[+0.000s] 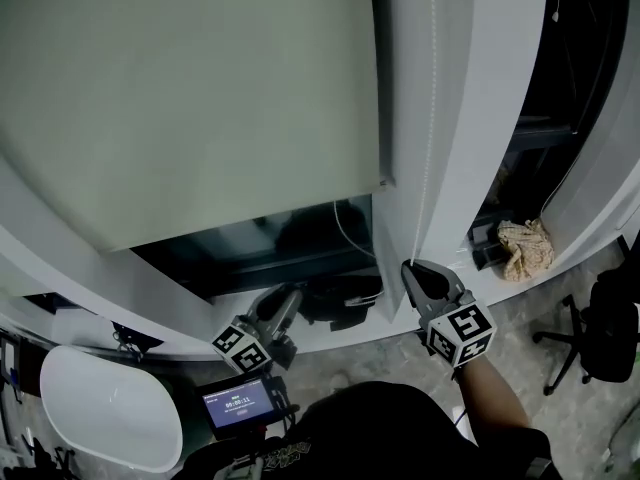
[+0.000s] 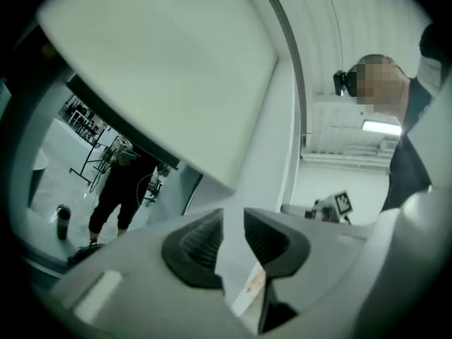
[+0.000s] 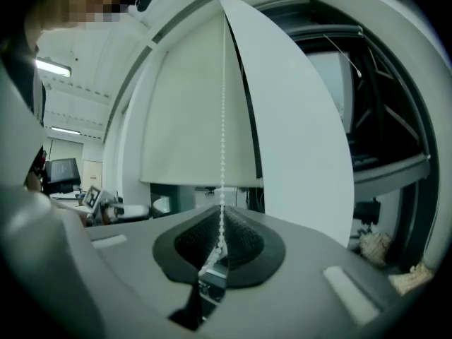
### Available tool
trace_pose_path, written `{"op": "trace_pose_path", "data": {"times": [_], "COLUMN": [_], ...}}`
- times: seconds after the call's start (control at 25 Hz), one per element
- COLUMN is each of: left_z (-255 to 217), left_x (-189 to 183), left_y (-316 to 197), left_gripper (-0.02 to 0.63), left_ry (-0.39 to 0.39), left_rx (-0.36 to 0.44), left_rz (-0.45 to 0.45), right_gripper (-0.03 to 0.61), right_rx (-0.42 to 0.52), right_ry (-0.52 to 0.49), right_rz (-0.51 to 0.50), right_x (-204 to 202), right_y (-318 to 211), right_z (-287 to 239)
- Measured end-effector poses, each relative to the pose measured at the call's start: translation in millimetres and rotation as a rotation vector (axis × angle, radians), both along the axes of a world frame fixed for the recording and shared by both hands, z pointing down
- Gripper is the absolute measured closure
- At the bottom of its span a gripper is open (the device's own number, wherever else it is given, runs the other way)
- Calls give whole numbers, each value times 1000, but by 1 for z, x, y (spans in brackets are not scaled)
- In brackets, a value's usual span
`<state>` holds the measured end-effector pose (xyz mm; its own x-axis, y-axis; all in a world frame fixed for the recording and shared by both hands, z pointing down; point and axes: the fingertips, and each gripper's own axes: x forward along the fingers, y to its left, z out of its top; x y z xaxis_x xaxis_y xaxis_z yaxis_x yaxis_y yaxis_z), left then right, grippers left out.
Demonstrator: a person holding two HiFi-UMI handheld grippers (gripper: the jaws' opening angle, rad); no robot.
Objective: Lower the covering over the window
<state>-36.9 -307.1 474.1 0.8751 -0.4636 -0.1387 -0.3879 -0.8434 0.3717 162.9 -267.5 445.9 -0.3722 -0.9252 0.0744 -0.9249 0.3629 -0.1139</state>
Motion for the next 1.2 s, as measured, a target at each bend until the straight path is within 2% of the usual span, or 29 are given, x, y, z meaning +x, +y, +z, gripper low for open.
{"op": "trace_pose_path", "data": {"times": [0.08,0.2,0.28,0.48,0.68,0.76,0.84,0.96,1.12,1.16,1.2], "left_z": [-23,-53,-73,-136,-203,-222,-232,-238,-249,-250,-250], "left_x": [15,57,88,149,171,178,186,190,187,186,185], "left_y": [7,25,36,48,47,46,44,45,47,45,42], "left_gripper": [531,531,531,528,528,528,528,528,559,599,600], "left_ry": [15,9,14,70,151,151,138,147,180,181,178], "left_rx": [34,117,172,246,338,394,432,436,440,432,421], "left_rz": [50,158,221,330,357,354,342,354,365,363,359], "right_gripper": [563,563,563,563,561,563,563,561,561,561,561], "right_rx": [-126,-311,-387,-407,-410,-482,-608,-717,-721,-722,-723], "right_ry": [-5,9,9,24,22,66,114,108,79,73,66], "right_rz": [-23,-30,-35,-67,-83,-123,-176,-200,-153,-148,-144], "right_x": [-11,-20,-25,-38,-48,-56,-65,-69,-52,-51,-51], "right_y": [4,13,19,19,22,30,50,79,76,76,76], "right_z": [57,150,187,197,199,223,267,306,307,307,307]}}
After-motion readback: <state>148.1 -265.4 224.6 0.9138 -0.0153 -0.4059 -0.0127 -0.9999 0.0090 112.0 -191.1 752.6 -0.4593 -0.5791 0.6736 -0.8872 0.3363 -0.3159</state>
